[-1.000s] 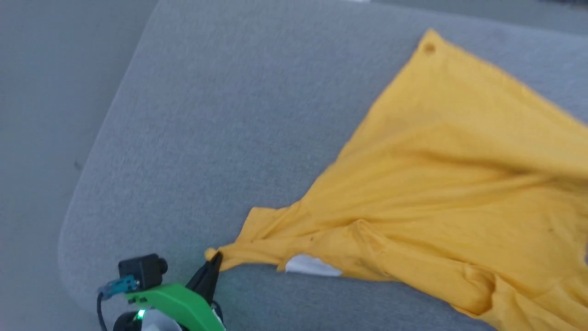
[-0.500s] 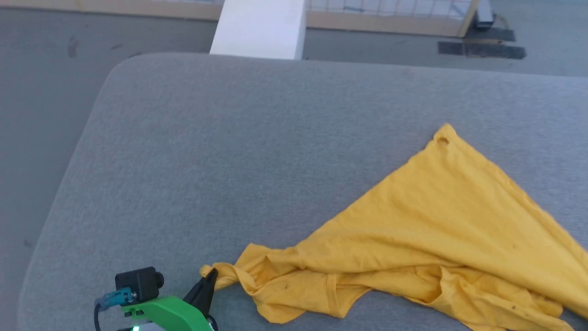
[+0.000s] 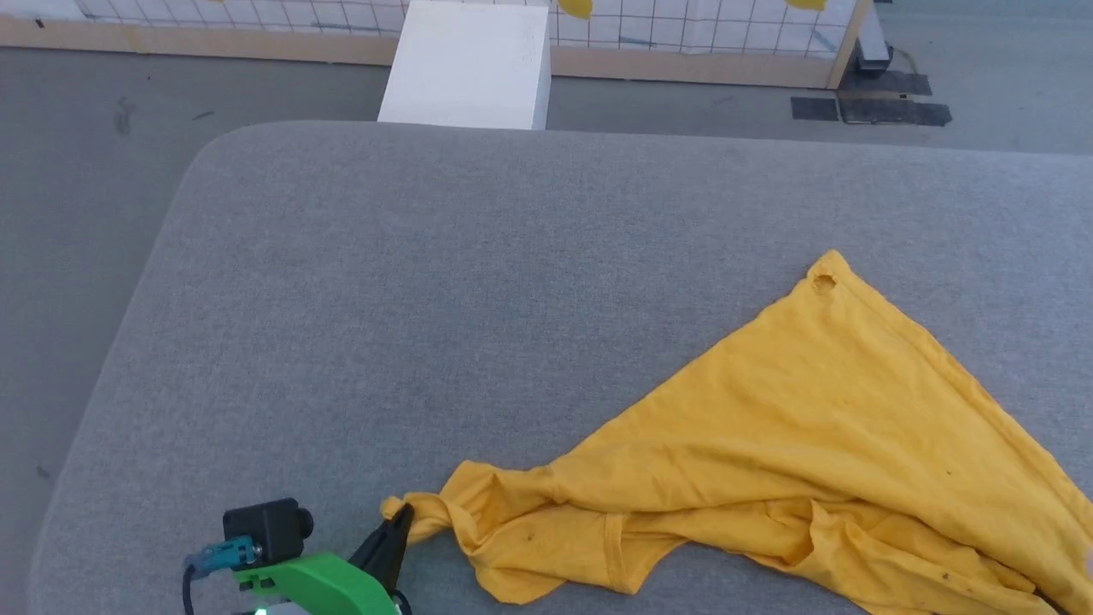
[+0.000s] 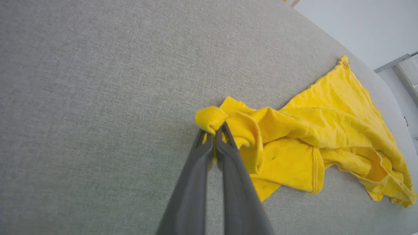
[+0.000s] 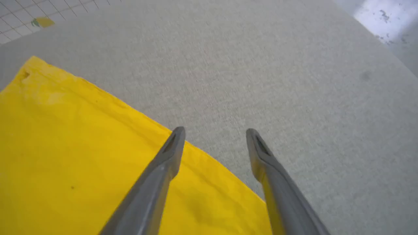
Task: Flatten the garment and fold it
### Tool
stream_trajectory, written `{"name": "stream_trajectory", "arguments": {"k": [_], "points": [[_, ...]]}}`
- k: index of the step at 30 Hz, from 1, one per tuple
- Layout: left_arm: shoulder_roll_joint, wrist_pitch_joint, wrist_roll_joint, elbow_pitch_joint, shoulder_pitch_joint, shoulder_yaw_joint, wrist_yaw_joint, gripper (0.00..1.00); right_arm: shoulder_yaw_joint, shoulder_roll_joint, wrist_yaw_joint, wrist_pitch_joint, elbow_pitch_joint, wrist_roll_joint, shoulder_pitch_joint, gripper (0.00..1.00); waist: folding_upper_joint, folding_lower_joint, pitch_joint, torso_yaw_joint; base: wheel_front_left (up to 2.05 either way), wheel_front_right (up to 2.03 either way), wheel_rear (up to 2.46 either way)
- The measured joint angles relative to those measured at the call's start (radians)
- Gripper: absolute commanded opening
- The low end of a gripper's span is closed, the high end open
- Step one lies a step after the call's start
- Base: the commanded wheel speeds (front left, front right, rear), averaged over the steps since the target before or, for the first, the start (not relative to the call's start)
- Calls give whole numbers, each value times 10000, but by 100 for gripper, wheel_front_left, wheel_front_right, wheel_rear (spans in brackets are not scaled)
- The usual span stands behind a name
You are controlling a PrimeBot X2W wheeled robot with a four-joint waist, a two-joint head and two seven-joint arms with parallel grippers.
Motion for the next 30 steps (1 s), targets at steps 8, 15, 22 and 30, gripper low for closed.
{"name": "stream_trajectory", "arguments": {"k": [8, 15, 22, 30], "points": [[-19, -6, 0, -23, -217, -119, -67, 0, 2915, -759, 2, -3607, 617, -353, -2032, 100, 0, 0, 478, 406, 0, 0, 0], [-245, -119, 0, 153, -680, -305, -247, 0, 4466, -1730, 2, -3229, 2945, -330, -4031, 100, 0, 0, 1104, 965, 0, 0, 0], [-499, -347, -21, 568, -1072, -493, -500, 0, 4274, -2159, 2, -922, 4782, -830, -5534, 100, 0, 0, 1716, 1682, 0, 0, 0], [-652, -562, -58, 986, -1198, -604, -654, 0, 4021, -2222, 0, 1854, 5392, -1735, -6660, 72, 0, 0, 2257, 2241, 0, 0, 0]]}}
